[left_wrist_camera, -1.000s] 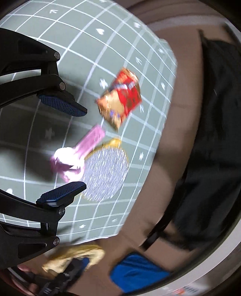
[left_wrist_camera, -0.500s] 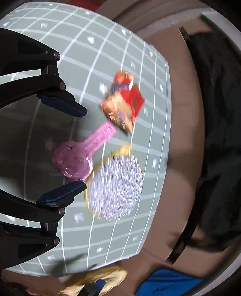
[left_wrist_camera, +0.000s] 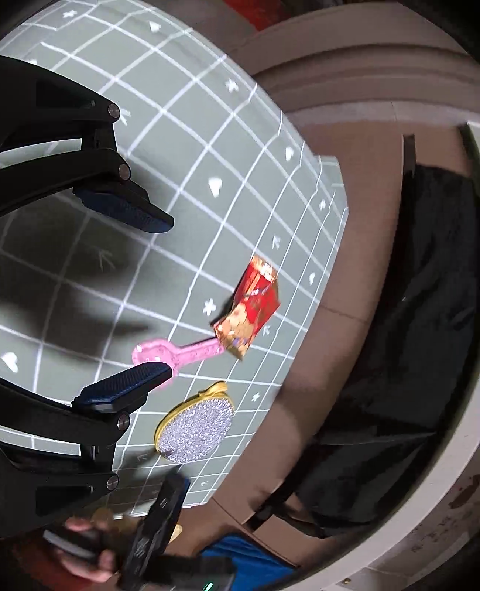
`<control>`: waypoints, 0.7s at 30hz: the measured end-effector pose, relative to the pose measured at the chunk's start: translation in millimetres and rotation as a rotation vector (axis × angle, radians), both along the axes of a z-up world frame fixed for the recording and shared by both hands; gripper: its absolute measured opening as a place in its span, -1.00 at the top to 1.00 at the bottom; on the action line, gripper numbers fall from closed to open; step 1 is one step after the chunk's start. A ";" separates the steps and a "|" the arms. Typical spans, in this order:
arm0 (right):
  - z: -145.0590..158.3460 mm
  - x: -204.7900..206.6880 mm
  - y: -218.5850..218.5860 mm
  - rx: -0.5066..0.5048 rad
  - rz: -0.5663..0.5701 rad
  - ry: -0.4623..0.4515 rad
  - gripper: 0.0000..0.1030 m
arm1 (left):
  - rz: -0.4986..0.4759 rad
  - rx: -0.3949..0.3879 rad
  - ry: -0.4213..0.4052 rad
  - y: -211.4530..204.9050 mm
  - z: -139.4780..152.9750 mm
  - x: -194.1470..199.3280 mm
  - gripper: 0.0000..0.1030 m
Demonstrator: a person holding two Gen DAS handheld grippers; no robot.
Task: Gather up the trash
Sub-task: 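Move both tools back toward the glitter mirror and pink comb, then grasp the round glitter mirror by its rim with the right tool and lift it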
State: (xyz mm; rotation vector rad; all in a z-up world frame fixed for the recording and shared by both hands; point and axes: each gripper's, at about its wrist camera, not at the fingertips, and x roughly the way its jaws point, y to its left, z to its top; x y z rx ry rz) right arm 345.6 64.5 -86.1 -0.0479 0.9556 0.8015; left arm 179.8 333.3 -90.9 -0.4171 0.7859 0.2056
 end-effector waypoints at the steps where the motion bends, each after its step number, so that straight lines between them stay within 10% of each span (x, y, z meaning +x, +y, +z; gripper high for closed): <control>1: -3.5 4.2 4.5 -0.001 -0.007 0.011 -0.33 | 0.004 0.000 -0.004 1.6 1.5 -2.7 -0.41; 21: -18.8 22.0 49.0 -0.006 0.029 0.089 -0.67 | 0.011 -0.060 -0.024 10.5 -8.0 -1.6 -0.41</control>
